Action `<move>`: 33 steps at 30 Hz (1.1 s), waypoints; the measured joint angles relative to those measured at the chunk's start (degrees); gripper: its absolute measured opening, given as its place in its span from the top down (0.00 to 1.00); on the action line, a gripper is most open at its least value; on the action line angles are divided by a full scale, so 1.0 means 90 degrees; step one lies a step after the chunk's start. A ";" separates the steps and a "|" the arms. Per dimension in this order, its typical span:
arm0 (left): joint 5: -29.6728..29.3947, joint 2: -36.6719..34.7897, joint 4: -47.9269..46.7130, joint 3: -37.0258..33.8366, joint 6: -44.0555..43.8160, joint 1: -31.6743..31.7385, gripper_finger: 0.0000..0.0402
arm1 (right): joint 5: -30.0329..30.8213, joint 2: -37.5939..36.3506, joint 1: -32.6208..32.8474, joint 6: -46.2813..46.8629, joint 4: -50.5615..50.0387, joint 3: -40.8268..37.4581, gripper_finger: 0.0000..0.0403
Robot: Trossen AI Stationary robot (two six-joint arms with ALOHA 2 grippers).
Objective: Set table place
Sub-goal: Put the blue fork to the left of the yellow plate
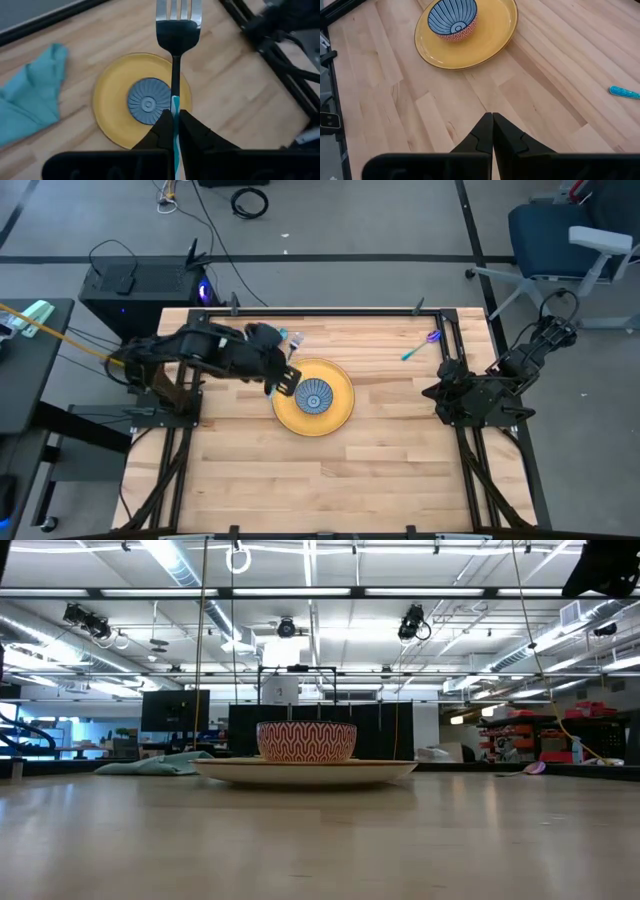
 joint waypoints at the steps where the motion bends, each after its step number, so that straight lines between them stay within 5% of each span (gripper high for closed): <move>1: -0.0033 -0.0065 0.0011 -0.0114 -0.0012 0.0085 0.97 | 0.0000 0.0000 0.0000 0.0003 0.0000 0.0000 0.97; 11: -0.0032 -0.1268 0.0005 -0.1835 0.0008 0.1251 0.97 | -0.0005 0.0000 0.0000 0.0000 0.0002 0.0000 0.97; 20: 0.1007 -0.2660 0.0281 -0.4383 -0.0206 0.2362 0.97 | -0.0005 0.0000 0.0000 0.0022 0.0004 0.0000 0.97; 26: 0.2361 -0.3932 0.3078 -0.7322 -0.0526 0.2710 0.97 | -0.0005 0.0000 0.0000 0.0022 0.0005 0.0000 0.97; 33: 0.3070 -0.5307 0.6546 -1.0506 -0.2002 0.2704 0.97 | -0.0108 0.0000 0.0000 0.0073 0.0007 0.0000 0.97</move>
